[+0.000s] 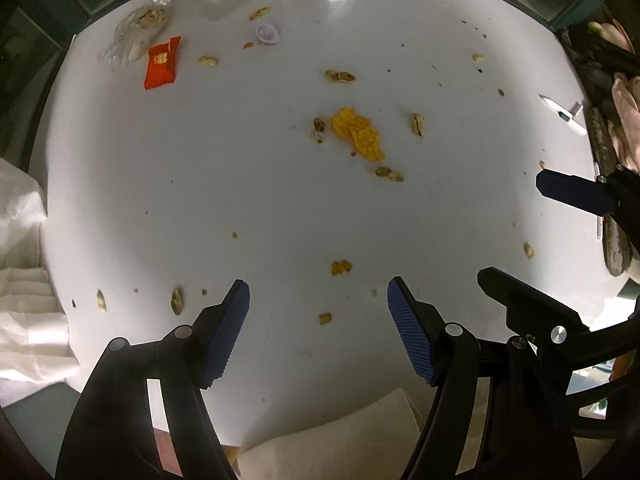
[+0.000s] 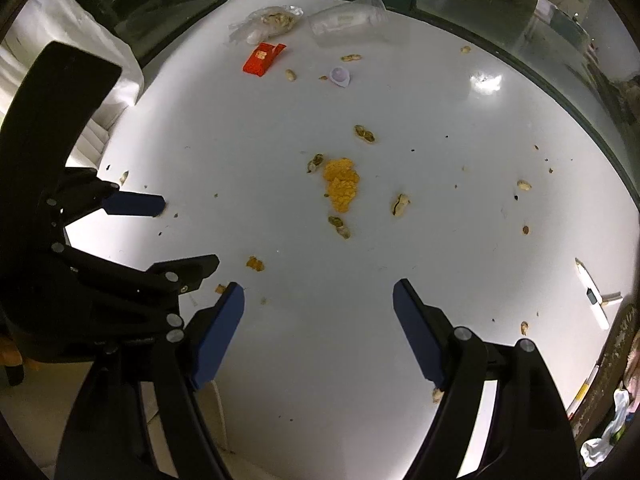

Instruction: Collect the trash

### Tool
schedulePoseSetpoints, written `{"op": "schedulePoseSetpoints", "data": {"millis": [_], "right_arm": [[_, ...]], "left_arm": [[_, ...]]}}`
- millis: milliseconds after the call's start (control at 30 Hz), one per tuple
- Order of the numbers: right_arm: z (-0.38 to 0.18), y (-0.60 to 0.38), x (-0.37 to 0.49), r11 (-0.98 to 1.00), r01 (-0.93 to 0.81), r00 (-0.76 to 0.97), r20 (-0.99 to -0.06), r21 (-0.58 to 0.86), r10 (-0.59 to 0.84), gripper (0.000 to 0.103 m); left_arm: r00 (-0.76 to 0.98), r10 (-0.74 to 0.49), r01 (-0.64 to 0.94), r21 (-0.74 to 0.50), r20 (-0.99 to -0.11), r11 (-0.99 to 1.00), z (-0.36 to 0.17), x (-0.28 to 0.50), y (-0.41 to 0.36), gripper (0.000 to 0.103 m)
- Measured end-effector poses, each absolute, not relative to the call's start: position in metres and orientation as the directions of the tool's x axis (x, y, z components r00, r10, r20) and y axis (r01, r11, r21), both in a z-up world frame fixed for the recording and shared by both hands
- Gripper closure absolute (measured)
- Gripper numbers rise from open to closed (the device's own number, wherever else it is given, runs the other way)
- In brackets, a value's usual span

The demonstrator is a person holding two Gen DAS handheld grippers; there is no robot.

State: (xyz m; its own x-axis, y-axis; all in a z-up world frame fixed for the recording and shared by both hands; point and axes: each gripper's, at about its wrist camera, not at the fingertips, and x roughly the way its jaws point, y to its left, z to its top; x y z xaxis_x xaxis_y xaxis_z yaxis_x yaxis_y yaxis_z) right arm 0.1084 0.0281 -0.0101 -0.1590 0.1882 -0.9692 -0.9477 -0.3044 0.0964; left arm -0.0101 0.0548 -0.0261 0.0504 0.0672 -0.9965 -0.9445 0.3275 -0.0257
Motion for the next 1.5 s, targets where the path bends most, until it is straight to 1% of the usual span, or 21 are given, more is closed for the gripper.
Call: {"op": "schedulePoseSetpoints", "data": {"millis": [167,433,600,833,1033,1300,1500], "right_arm": [[-0.018,0.041,0.109,-0.266,-0.959,-0.157,-0.969,0.102,0.192,0.029],[-0.031,0.059,0.101,-0.216,-0.969,-0.169,-0.962,0.122,0.216,0.029],[-0.037,0.066,0.103,-0.195,-0.976,-0.149,-0.956,0.100,0.254,0.029],[-0.050,0.075,0.106,-0.169,-0.979,-0.160,-0.951,0.117,0.266,0.029],[-0.067,0.090,0.106,-0.143,-0.975,-0.203,-0.945,0.171,0.255,0.029],[-0.095,0.105,0.108,-0.091,-0.981,-0.188,-0.956,0.172,0.224,0.029],[-0.105,0.115,0.107,-0.100,-0.984,-0.168,-0.961,0.149,0.217,0.029]], "left_arm": [[0.036,0.072,-0.935,-0.008,-0.997,0.354,-0.032,-0.011,0.074,0.034],[0.046,0.049,-0.923,-0.023,-0.998,0.385,-0.050,-0.020,0.102,0.034],[0.061,0.088,-0.912,-0.020,-0.994,0.409,-0.057,-0.018,0.112,0.034],[0.091,0.071,-0.930,-0.059,-0.993,0.363,-0.072,-0.025,0.124,0.034],[0.116,0.081,-0.946,-0.085,-0.990,0.312,-0.083,-0.035,0.133,0.034],[0.131,0.082,-0.941,-0.098,-0.988,0.323,-0.105,-0.036,0.150,0.034],[0.153,0.096,-0.941,-0.115,-0.984,0.320,-0.114,-0.039,0.157,0.034]]}}
